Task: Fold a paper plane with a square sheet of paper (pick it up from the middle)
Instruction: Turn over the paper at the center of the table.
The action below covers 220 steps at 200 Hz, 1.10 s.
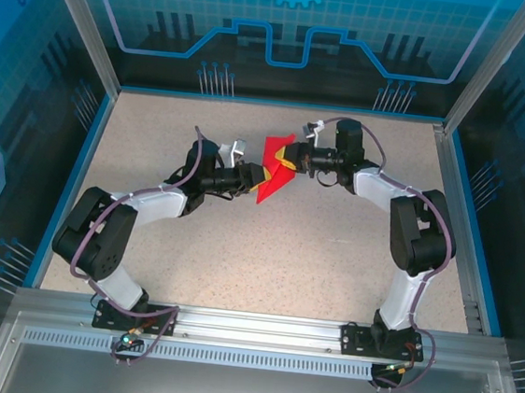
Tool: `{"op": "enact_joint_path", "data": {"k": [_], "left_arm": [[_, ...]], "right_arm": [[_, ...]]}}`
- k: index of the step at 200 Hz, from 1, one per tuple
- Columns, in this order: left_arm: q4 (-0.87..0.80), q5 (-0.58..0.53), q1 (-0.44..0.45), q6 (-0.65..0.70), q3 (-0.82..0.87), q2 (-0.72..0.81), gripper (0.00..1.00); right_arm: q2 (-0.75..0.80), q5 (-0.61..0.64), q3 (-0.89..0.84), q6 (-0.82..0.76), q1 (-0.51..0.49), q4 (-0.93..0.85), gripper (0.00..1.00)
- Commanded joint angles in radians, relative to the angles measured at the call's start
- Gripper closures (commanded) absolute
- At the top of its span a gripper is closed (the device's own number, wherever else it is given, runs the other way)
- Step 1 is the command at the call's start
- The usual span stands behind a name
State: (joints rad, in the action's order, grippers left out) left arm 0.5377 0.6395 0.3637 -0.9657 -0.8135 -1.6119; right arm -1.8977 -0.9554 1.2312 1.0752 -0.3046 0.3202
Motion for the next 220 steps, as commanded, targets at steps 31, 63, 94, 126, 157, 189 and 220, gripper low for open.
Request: {"op": "enact_joint_path", "data": {"k": [31, 63, 94, 126, 157, 189, 220], "left_arm": [[-0.086, -0.049, -0.007, 0.105, -0.002, 0.034, 0.84], [-0.420, -0.168, -0.003, 0.287, -0.086, 0.071, 0.84], [-0.889, -0.586, 0.092, 0.541, -0.279, 0.082, 0.84], [-1.175, -1.088, 0.223, 0.645, -0.472, -0.012, 0.84], [-1.341, -1.398, 0.275, 0.632, -0.601, -0.154, 0.84], [-1.408, -1.454, 0.308, 0.604, -0.696, -0.302, 0.84], [-1.377, -1.344, 0.328, 0.560, -0.739, -0.405, 0.82]], "right_arm": [[0.052, 0.057, 0.029, -0.198, 0.041, -0.250, 0.64], [0.158, 0.307, 0.040, -0.400, 0.076, -0.561, 0.40], [0.231, 0.541, 0.004, -0.472, 0.083, -0.671, 0.28], [0.268, 0.653, -0.052, -0.453, 0.083, -0.677, 0.26], [0.280, 0.707, -0.085, -0.421, 0.091, -0.678, 0.26], [0.289, 0.719, -0.116, -0.396, 0.104, -0.673, 0.26], [0.288, 0.725, -0.133, -0.377, 0.112, -0.670, 0.26]]}}
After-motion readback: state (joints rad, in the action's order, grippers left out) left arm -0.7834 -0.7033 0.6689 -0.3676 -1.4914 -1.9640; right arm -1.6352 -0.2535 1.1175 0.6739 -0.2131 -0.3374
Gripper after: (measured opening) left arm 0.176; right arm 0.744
